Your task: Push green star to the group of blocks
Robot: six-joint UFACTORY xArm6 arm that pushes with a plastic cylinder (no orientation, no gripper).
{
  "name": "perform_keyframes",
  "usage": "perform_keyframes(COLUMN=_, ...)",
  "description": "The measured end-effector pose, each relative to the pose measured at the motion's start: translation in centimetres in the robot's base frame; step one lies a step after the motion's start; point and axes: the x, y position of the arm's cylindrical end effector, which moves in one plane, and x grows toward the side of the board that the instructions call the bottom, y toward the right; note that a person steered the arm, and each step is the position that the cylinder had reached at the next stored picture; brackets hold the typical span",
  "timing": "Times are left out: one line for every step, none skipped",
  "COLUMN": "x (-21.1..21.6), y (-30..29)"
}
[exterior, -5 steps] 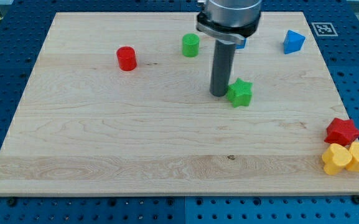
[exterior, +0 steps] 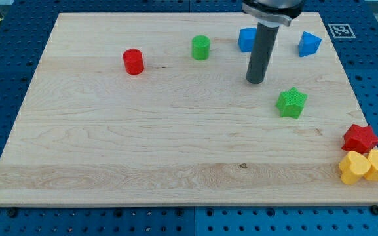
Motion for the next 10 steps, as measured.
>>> perform_keyframes(x=2.9, y=1.0)
perform_keyframes(x=5.8, y=1.4)
perform_keyframes(x=4.2, y=1.4)
perform_keyframes(x=3.1, y=1.6)
perform_keyframes(x=4.6, y=2.4)
perform_keyframes(x=5.2, y=3.0)
perform_keyframes(x=5.2, y=4.6)
perform_keyframes(x=5.2, y=7.1)
perform_keyframes(x=4.0, y=7.9)
perform_keyframes(x=3.4, y=8.8)
